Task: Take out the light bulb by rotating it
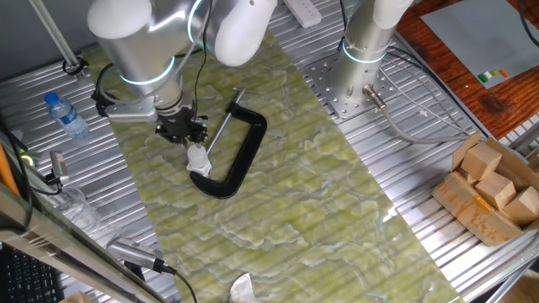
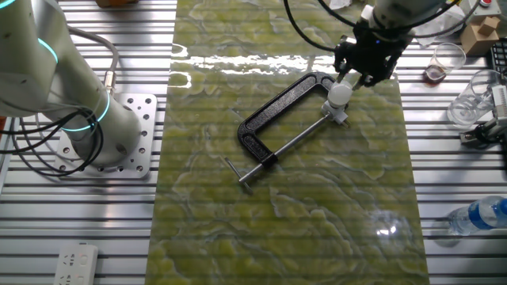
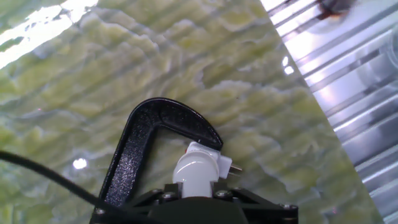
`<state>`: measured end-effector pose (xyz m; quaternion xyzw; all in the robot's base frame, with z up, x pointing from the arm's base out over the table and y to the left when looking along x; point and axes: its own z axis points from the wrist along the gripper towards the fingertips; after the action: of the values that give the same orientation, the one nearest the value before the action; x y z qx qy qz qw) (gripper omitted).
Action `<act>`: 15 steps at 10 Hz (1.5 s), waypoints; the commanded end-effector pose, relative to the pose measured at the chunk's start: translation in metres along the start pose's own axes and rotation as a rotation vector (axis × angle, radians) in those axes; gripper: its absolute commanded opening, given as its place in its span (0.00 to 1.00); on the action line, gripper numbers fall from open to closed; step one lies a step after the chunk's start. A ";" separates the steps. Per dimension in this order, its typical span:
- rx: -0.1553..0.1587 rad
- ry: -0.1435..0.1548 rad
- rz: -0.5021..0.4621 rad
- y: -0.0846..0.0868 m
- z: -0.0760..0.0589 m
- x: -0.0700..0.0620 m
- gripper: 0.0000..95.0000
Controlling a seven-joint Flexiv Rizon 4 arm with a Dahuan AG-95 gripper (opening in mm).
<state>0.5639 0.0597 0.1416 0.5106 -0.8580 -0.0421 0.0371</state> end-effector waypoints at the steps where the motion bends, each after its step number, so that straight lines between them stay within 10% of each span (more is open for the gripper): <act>1: 0.003 0.009 0.060 -0.002 0.005 0.000 0.40; 9: -0.028 0.010 0.006 -0.003 0.002 0.002 0.40; 10: -0.025 0.014 0.022 -0.003 0.002 0.002 0.60; 11: -0.023 0.013 0.029 -0.003 0.002 0.002 0.40; 12: -0.022 0.015 0.035 -0.003 0.002 0.002 0.60; 15: -0.014 0.017 0.065 -0.003 0.002 0.002 0.60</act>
<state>0.5654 0.0570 0.1388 0.4838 -0.8728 -0.0438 0.0486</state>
